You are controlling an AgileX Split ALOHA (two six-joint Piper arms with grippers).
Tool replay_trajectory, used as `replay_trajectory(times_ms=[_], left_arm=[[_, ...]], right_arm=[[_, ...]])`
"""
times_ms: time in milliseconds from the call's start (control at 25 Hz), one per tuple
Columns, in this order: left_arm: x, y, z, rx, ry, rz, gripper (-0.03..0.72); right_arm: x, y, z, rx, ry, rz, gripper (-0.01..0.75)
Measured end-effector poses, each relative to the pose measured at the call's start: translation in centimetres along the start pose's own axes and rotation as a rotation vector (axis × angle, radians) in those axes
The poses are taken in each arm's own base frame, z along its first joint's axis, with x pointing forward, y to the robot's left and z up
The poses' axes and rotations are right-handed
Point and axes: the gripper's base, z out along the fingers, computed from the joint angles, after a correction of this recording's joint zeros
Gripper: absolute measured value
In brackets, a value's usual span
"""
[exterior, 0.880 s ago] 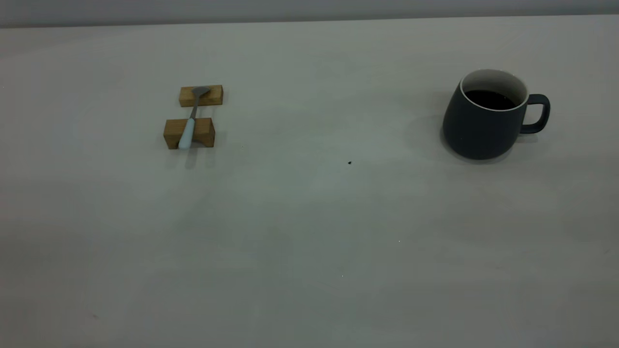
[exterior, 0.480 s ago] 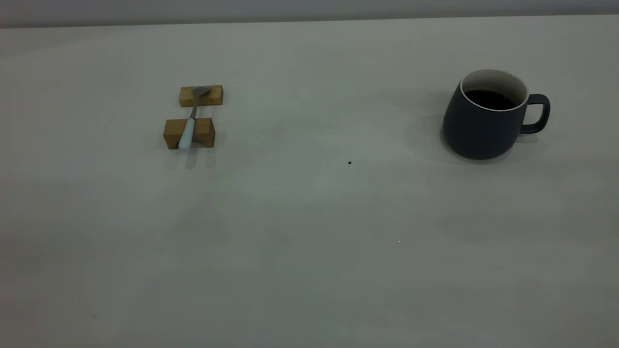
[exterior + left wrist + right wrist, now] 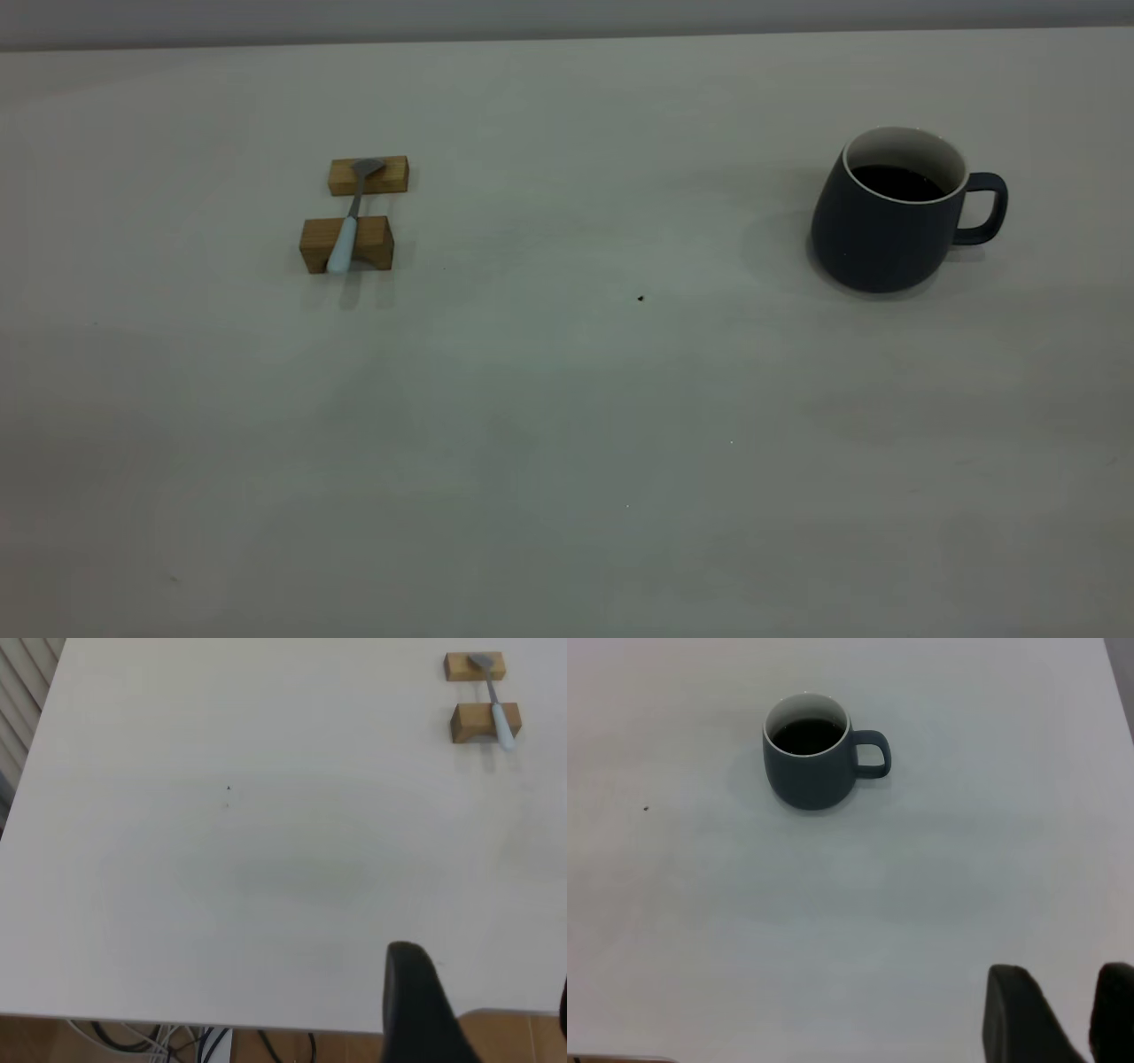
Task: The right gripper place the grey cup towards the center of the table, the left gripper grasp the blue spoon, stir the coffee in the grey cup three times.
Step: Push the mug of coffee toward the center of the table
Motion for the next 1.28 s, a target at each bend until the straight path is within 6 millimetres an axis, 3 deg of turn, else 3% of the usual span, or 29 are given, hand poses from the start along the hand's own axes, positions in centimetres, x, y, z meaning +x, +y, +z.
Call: replay_trajectory(times_ms=[400, 600, 720, 840, 960, 1120, 1280], left_arm=[[0.0, 0.0, 0.0, 0.000, 0.000, 0.000, 0.463], [0.0, 0.0, 0.0, 0.000, 0.000, 0.000, 0.463], [0.0, 0.0, 0.0, 0.000, 0.000, 0.000, 0.463], [0.0, 0.0, 0.0, 0.000, 0.000, 0.000, 0.463], [0.0, 0.0, 0.0, 0.000, 0.000, 0.000, 0.463], [0.0, 0.0, 0.0, 0.000, 0.000, 0.000, 0.463], [0.0, 0.0, 0.0, 0.000, 0.000, 0.000, 0.463]], right_arm=[[0.0, 0.0, 0.0, 0.000, 0.000, 0.001, 0.240], [-0.1, 0.2, -0.2, -0.027, 0.019, 0.082, 0.250], [-1.7, 0.2, -0.2, -0.022, 0.105, 0.102, 0.303], [-5.0, 0.0, 0.4, -0.002, 0.175, 0.079, 0.404], [-8.4, -0.4, 2.8, 0.022, 0.251, 0.001, 0.538], [-12.0, -0.4, 7.7, -0.004, 0.290, -0.146, 0.685], [-13.6, -0.3, 13.6, -0.053, 0.343, -0.302, 0.726]])
